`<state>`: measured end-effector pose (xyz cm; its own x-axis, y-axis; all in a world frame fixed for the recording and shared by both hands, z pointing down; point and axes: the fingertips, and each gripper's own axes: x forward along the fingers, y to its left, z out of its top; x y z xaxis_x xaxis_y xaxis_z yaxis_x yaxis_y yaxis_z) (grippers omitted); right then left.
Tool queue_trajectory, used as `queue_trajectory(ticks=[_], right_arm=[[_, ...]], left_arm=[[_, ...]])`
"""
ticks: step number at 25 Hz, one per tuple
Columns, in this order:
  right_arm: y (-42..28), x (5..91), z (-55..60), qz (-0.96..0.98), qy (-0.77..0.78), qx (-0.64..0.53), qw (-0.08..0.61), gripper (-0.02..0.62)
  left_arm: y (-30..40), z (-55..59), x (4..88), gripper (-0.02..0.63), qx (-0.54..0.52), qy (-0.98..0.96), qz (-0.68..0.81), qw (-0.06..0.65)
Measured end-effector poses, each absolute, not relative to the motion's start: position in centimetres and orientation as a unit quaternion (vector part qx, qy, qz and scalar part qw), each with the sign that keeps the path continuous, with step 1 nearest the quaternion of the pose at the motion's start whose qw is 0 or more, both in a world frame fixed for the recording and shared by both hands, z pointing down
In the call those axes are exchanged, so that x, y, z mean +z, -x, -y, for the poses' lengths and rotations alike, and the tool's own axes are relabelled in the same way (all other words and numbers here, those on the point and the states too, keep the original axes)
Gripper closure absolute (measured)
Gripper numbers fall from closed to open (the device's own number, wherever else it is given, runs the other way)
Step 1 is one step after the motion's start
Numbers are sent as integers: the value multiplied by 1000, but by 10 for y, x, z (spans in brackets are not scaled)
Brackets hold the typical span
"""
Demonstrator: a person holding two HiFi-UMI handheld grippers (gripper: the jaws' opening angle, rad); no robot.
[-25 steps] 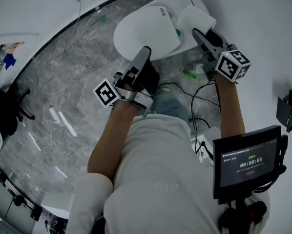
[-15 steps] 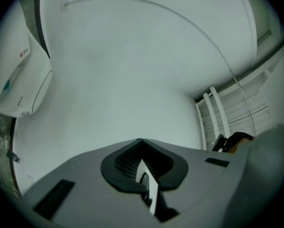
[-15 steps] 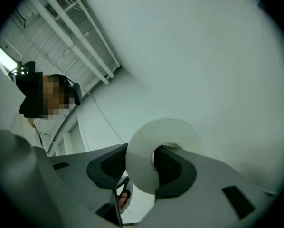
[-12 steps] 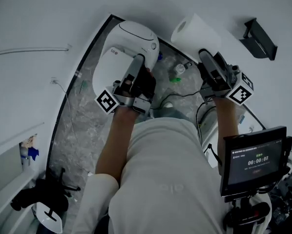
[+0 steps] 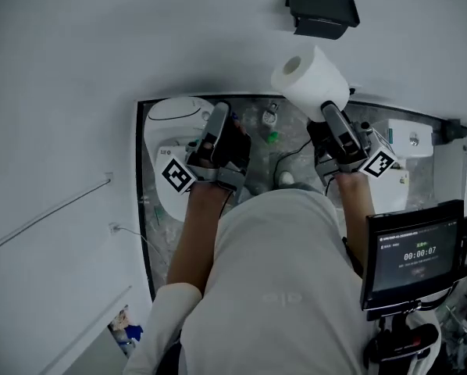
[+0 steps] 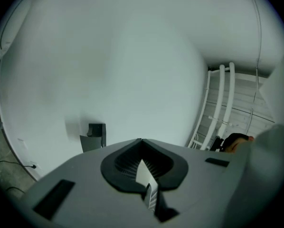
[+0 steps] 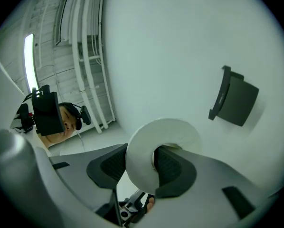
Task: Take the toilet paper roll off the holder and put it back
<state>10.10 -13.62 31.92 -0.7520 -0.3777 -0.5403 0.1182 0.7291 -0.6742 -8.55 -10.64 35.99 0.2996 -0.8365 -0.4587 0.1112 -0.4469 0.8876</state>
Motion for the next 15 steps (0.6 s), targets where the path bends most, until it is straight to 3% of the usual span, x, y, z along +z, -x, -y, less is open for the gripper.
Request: queue_trajectory(ticks=[6, 15], right_arm=[[-139, 326, 128, -837, 103, -364, 395, 428], [-139, 328, 120, -842, 104, -363, 386, 428]], left_arm=[[44, 124, 357, 600, -502, -684, 230, 477], [44, 115, 359, 600, -518, -669, 215, 488]])
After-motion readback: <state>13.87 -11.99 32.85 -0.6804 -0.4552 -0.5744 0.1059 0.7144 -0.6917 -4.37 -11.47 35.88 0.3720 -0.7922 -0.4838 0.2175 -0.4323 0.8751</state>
